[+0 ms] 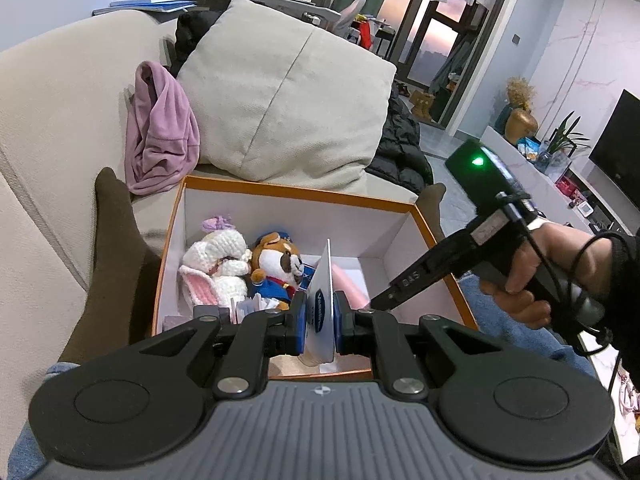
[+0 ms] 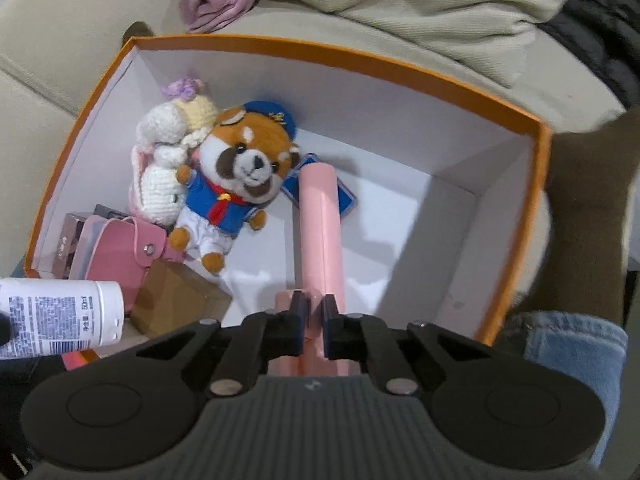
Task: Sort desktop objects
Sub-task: 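Withdraw the right gripper from the box while the left gripper holds the lotion tube above it, then lower the lotion tube into the orange box and open the left gripper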
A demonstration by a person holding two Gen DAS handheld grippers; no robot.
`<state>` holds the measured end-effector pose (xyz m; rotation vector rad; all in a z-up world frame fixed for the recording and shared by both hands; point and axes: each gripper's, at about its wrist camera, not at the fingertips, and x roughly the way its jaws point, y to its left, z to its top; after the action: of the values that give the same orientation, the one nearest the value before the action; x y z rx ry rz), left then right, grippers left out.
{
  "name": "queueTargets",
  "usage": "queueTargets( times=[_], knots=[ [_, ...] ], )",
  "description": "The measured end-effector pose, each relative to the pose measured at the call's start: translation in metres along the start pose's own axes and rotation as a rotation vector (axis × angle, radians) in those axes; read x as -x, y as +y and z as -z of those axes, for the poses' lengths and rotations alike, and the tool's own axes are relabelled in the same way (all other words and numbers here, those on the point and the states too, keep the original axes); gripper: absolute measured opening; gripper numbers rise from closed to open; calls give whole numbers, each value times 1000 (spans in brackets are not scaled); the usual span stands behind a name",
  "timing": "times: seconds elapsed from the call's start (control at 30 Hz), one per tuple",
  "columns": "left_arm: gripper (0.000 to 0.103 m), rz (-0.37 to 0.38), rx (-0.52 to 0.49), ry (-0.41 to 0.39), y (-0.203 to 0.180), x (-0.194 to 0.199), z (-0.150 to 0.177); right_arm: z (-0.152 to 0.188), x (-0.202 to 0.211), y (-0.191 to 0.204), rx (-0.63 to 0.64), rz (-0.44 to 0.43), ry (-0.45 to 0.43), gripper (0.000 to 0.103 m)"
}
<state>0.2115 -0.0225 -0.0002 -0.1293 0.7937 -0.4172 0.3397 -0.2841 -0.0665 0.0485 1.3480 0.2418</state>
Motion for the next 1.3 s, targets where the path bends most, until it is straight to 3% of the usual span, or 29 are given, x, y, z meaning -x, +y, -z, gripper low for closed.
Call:
queueTargets(
  times=[0.3,0.47,0.57,0.67,1.0,1.2,1.3],
  knots=[
    [14,16,-8,-11,-7,3,0,-2,14,-20,-186,173,-65,6],
    [14,18,-16,-7,-9,1,-3,-7,9,-8,-150,260,-45,6],
    [14,25,-18,-1,-11,-4,-6,-7,15,-8,-122,289,-77,6],
    [14,24,-27,-1,-13,-11,-10,-4,26,-8,-83,280,-140,8],
    [14,4,-82,109,-29,-48,-12,50,49,-5,20,69,-385,14],
    [14,17,-216,186,-42,-58,-13,68,39,-8,-19,-39,-501,18],
    [14,26,-240,240,-46,-68,-15,71,32,-5,-6,-54,-522,18]
  ],
)
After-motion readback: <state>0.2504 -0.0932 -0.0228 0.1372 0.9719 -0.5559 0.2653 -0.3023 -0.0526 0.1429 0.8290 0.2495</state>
